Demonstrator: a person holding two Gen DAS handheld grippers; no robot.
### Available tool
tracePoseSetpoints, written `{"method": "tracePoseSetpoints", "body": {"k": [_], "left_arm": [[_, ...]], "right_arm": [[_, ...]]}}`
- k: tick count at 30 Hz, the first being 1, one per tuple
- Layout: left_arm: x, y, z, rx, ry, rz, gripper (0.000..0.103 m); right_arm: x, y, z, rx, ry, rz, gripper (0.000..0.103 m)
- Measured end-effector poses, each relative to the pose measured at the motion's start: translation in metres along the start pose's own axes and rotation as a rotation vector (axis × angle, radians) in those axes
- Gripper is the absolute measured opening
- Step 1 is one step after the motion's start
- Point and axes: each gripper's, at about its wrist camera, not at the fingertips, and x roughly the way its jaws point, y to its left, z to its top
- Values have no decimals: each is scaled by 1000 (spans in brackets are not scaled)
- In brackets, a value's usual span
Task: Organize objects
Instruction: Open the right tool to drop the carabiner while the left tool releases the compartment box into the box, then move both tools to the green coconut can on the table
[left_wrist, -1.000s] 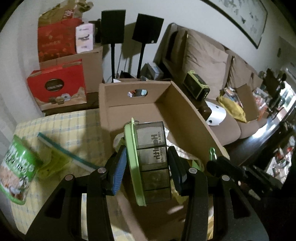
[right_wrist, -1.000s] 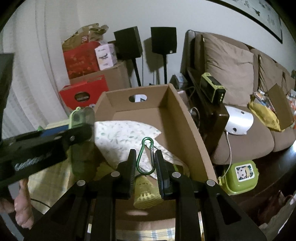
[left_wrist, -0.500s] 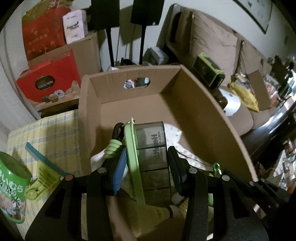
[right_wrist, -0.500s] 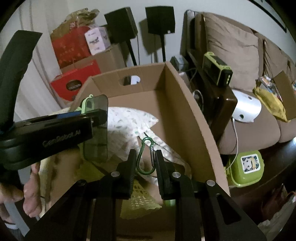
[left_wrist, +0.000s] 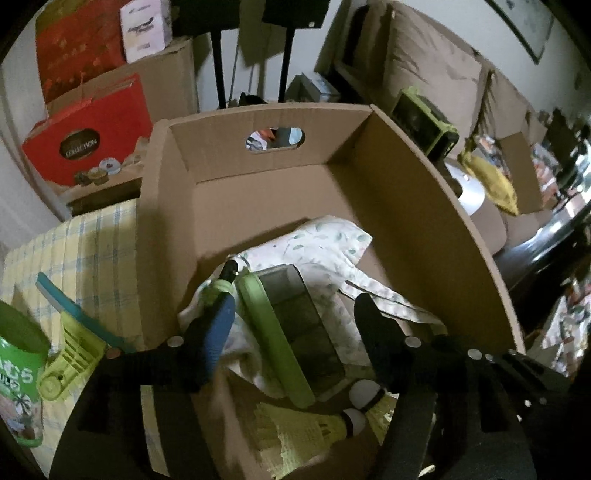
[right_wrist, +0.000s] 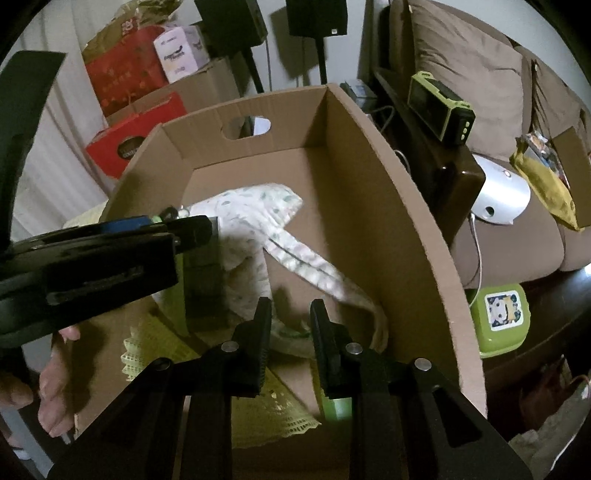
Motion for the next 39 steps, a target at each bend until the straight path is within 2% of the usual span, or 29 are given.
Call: {"method": "tracePoseSetpoints", "body": {"k": [6, 11, 18, 21, 22, 25, 26, 32, 39], "left_arm": [[-25, 1, -6, 2, -30, -19, 68], [-60, 3, -15, 26, -102, -21, 79], [-93, 20, -33, 10, -160, 22, 79], [-100, 30, -43, 2, -174, 41, 80], [-103, 36, -46, -6, -178, 47, 80], [-110, 53, -57, -43, -183, 38, 93], [-112, 60, -60, -57, -182, 35, 94], [-123, 102, -81, -125, -143, 9, 94], [-147, 154, -111, -202, -177, 33, 94]], "right_arm": [[-13, -2, -1, 18, -31, 3, 25], [-34, 3, 0, 17, -80, 3, 33], [-60, 19, -2, -9, -131, 5, 45], [-69, 29, -4, -27, -149, 16, 53], [-71, 33, -5, -35, -155, 19, 56], [-78, 46, -7, -57, -168, 34, 66], [-80, 51, -8, -63, -173, 42, 69], [-85, 79, -11, -111, -188, 53, 79], [-81, 114, -20, -169, -177, 80, 82]]}}
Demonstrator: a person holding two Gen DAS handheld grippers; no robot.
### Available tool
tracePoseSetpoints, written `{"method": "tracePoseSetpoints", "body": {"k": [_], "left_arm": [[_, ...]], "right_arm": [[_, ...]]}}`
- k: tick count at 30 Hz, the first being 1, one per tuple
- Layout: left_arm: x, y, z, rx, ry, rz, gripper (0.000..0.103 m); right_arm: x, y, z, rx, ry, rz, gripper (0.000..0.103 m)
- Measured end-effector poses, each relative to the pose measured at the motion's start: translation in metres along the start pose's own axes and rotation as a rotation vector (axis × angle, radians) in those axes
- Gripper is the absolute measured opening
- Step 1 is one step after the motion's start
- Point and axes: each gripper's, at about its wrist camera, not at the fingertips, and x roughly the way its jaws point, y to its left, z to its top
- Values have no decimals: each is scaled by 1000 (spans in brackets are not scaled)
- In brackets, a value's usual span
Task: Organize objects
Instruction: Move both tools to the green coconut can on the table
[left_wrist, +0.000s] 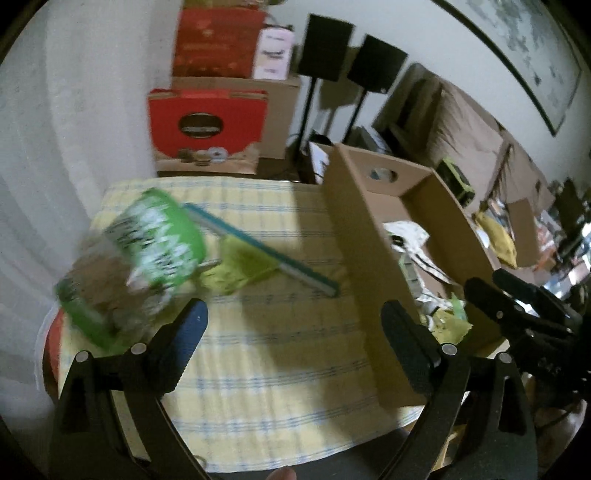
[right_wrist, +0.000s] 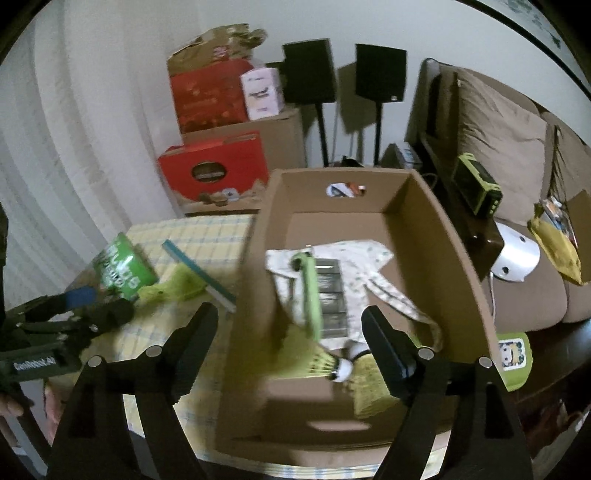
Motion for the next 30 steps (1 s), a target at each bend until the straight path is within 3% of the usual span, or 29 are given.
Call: {"method": "tracePoseSetpoints", "body": {"k": [3, 4, 10, 20, 30], "left_arm": [[-10, 20, -6, -12, -24, 36, 96], [-14, 28, -8, -19, -32, 45, 103], [-37, 74, -16, -87, -93, 104, 103], [-47, 138, -29, -205, -117, 168, 103], [-38, 176, -38, -329, -125, 118, 103]], "right_arm": [[6, 17, -1, -24, 8, 17, 82], [8, 24, -2, -33, 12, 23, 82], [20, 58, -1, -79, 19, 48, 82], [45, 110, 4, -145, 29, 104, 82], [87, 148, 28, -176, 35, 217, 82]]}}
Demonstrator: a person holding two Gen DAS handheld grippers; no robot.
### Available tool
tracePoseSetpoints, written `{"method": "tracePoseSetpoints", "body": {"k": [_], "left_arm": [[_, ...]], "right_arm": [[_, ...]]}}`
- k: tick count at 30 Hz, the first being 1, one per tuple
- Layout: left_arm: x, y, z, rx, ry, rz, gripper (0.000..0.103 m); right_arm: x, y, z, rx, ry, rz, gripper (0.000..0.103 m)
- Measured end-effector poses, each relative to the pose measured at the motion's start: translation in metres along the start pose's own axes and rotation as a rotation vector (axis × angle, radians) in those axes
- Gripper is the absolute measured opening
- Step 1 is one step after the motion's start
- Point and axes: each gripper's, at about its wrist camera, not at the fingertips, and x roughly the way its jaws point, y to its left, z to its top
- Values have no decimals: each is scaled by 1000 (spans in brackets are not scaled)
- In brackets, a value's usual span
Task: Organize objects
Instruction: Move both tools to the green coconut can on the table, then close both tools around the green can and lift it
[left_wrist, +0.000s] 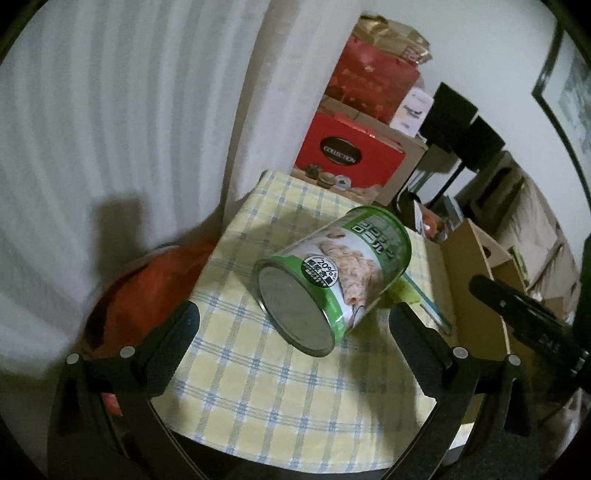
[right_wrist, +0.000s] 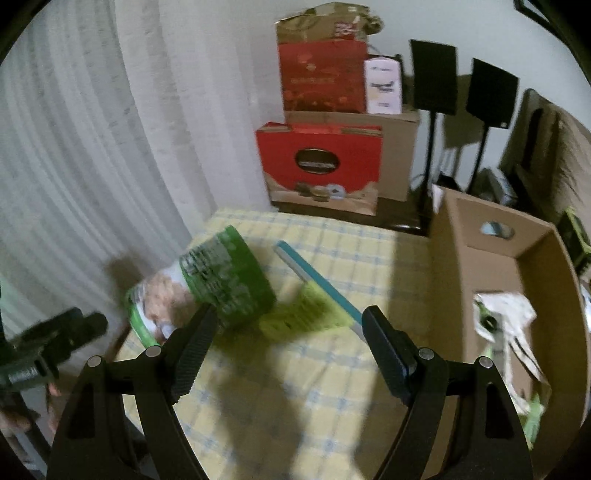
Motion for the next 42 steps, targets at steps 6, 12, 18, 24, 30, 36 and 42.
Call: {"method": "tracePoseSetpoints", "body": {"k": [6, 12, 18, 24, 30, 36, 42], "left_arm": [[22, 4, -1, -41, 22, -38, 102], [34, 0, 4, -31, 10, -56, 101], [43, -3, 8, -24, 15, -50, 97], [50, -4, 9, -18, 21, -48, 95], [56, -5, 9, -6, 39, -49, 81], [60, -10, 8, 18, 69, -69, 78], [60, -14, 7, 38, 85, -77, 69]], "right_arm": [[34, -2, 23, 41, 13, 122, 80], [64, -2, 37, 48, 42, 171, 74], [84, -6, 39, 67, 73, 193, 68], [98, -10, 38, 104, 87, 248, 67], [105, -7, 39, 126, 98, 329, 61], [104, 0, 38, 139, 116, 354, 58], [102, 2, 37, 137, 134, 360, 59]]}}
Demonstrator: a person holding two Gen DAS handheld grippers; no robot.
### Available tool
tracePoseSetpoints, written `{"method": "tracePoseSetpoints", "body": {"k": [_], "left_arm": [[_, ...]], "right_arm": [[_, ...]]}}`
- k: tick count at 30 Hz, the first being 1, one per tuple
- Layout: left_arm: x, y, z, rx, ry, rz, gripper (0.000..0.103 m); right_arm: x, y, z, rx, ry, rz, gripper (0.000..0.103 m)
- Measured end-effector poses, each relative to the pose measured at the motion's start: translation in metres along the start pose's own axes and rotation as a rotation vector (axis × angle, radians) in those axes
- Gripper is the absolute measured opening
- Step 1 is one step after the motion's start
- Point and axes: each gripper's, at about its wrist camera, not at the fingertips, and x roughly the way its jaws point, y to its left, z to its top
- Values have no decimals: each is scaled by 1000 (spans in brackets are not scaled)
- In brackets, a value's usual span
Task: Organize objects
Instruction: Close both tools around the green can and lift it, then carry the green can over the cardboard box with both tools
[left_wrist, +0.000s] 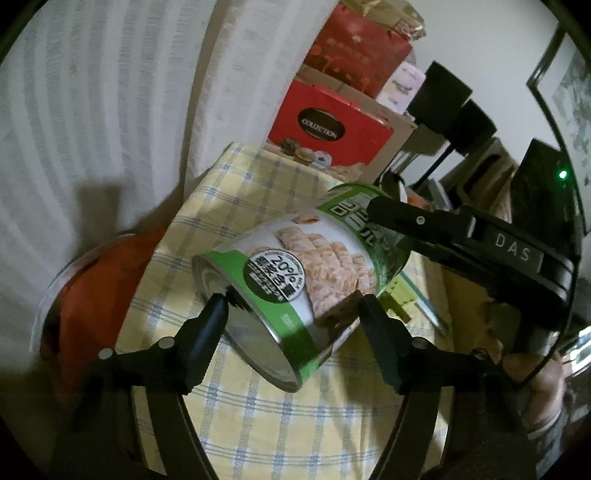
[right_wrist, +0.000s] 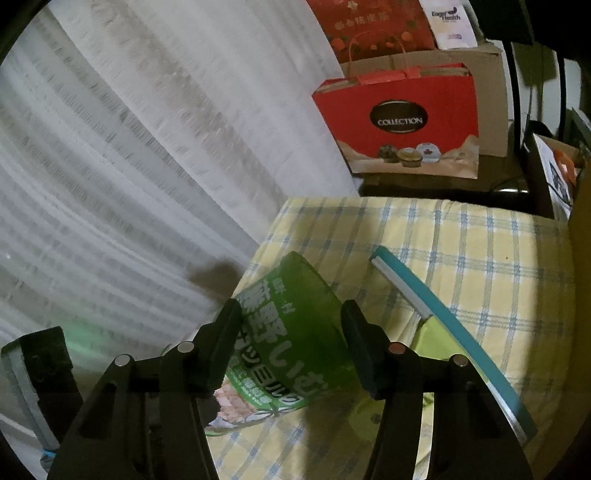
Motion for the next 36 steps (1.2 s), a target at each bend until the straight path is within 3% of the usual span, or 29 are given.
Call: {"method": "tracePoseSetpoints", "body": {"k": [10, 19, 28, 36], "left_arm": [[-7, -6, 2, 7, -19, 23, 69], [-30, -28, 10, 44, -52, 1, 70], [-53, -84, 25, 126, -93, -49, 70], [-55, -154, 32, 200, -79, -113, 71]], "right_arm": [[-8, 17, -9, -51, -9, -24, 59], [-46, 27, -4, -81, -66, -50, 59], [-114, 17, 5, -68, -154, -98, 59], [-184, -13, 9, -19, -226, -159, 59]]}}
